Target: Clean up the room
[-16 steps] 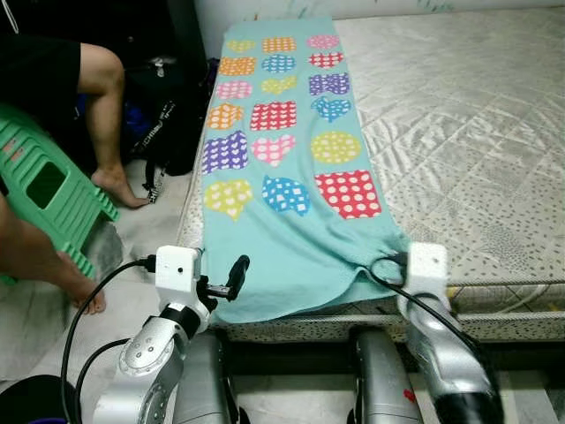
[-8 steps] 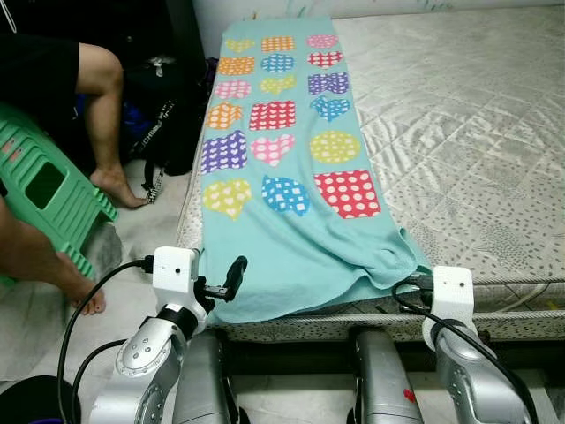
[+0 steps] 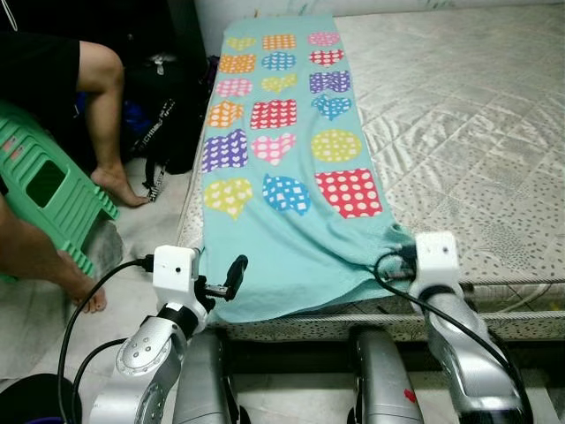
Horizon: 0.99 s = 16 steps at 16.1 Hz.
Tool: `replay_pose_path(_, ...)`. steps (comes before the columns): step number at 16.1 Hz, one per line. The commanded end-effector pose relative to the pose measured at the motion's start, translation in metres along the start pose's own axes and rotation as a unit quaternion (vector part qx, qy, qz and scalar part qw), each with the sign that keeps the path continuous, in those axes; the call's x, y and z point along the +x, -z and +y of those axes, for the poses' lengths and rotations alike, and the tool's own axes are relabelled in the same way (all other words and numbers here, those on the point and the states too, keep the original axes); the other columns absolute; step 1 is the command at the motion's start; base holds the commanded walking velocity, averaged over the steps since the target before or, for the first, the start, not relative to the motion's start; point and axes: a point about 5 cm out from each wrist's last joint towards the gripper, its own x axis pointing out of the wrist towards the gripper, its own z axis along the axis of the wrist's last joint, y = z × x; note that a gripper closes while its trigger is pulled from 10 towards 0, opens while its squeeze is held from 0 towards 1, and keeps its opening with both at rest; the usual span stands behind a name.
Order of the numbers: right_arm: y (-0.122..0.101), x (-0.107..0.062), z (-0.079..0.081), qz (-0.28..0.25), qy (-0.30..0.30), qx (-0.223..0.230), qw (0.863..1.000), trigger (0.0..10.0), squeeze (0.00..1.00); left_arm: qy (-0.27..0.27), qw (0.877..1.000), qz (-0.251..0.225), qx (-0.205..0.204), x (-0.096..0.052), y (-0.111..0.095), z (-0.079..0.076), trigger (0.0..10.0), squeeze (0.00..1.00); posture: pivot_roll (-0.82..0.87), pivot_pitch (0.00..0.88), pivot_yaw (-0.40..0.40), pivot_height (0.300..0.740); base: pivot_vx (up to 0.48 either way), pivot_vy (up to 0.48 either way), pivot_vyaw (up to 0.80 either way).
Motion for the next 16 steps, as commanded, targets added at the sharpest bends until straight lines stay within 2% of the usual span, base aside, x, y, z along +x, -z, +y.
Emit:
replay_pose_path(1, -0.005, 0.003, 0.007, -0.019, -0.016, -0.005, 1.0, 10.0, 0.0, 0.001, 1.0, -0.003, 0.006, 0.0, -0.003, 0.002, 10.0, 0.0, -0.06, 0.038, 0.091, 0.521, 0.0, 0.0, 0.0)
replay_pose_path(2, -0.008, 0.004, 0.012, -0.033, -0.038, -0.013, 0.999, 10.0, 1.0, 0.0, 1.0, -0.004, 0.007, 0.0, -0.003, 0.002, 10.0, 0.0, -0.06, 0.036, 0.089, 0.521, 0.0, 0.0, 0.0)
replay_pose_path(4, -0.003, 0.003, 0.012, -0.035, -0.048, -0.048, 0.997, 10.0, 1.0, -0.001, 1.0, -0.004, 0.007, -0.001, -0.003, 0.002, 10.0, 0.0, -0.06, 0.035, 0.088, 0.521, 0.0, 0.0, 0.0)
replay_pose_path(6, 0.007, 0.002, 0.01, -0.022, -0.065, -0.063, 0.996, 10.0, 1.0, -0.002, 1.0, -0.004, 0.007, -0.001, -0.003, 0.003, 10.0, 0.0, -0.06, 0.034, 0.086, 0.521, 0.0, 0.0, 0.0)
replay_pose_path(8, 0.009, 0.003, 0.0, -0.028, -0.058, -0.085, 0.994, 10.0, 1.0, 0.0, 1.0, -0.003, 0.007, -0.001, -0.002, 0.002, 10.0, 0.0, -0.06, 0.035, 0.089, 0.521, 0.0, 0.0, 0.0)
replay_pose_path(13, -0.003, 0.016, -0.033, -0.065, 0.038, -0.081, 0.994, 10.0, 1.0, 0.001, 1.0, -0.005, 0.006, 0.0, -0.003, 0.001, 10.0, 0.0, -0.06, 0.036, 0.09, 0.521, 0.0, 0.0, 0.0)
replay_pose_path(16, 0.009, 0.016, -0.033, -0.043, 0.026, -0.107, 0.993, 10.0, 1.0, -0.002, 1.0, -0.002, 0.007, -0.001, -0.002, 0.002, 10.0, 0.0, -0.06, 0.036, 0.088, 0.521, 0.0, 0.0, 0.0)
